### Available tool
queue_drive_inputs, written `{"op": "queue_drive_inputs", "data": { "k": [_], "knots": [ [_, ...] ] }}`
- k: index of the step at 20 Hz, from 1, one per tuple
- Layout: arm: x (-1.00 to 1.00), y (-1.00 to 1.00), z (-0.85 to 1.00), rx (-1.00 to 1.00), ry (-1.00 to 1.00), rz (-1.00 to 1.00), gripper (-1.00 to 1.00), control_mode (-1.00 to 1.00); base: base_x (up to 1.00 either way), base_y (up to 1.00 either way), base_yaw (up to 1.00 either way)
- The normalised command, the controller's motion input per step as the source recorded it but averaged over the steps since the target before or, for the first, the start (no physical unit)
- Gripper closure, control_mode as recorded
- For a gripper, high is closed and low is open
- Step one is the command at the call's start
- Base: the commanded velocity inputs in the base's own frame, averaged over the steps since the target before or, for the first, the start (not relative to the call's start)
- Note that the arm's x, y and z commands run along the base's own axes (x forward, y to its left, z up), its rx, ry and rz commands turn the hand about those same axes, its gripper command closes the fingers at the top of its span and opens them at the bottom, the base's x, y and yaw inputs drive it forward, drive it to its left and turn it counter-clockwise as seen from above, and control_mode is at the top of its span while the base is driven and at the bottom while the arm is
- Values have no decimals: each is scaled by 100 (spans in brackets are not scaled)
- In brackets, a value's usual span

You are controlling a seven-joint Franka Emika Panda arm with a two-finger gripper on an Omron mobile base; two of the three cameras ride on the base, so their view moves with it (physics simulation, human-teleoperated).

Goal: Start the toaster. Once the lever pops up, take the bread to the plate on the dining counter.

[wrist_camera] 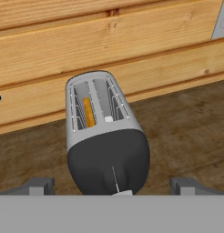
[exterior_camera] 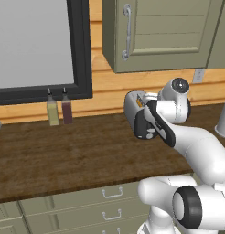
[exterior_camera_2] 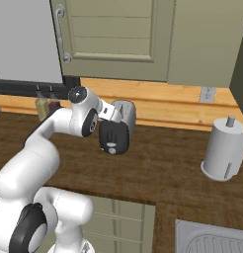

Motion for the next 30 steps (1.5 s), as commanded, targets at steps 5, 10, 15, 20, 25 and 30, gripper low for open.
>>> {"op": "queue_drive_inputs", "data": {
  "k": [5, 10, 15, 20, 25, 30],
  "knots": [
    [0, 0, 0, 0, 0, 0, -100, -100, 0, 0, 0],
    [0, 0, 0, 0, 0, 0, -100, -100, 0, 0, 0],
    [0, 0, 0, 0, 0, 0, -100, -100, 0, 0, 0],
    [0, 0, 0, 0, 0, 0, -100, -100, 0, 0, 0],
    [0, 0, 0, 0, 0, 0, -100, -100, 0, 0, 0],
    [0, 0, 0, 0, 0, 0, -100, -100, 0, 0, 0]
  ]
}}
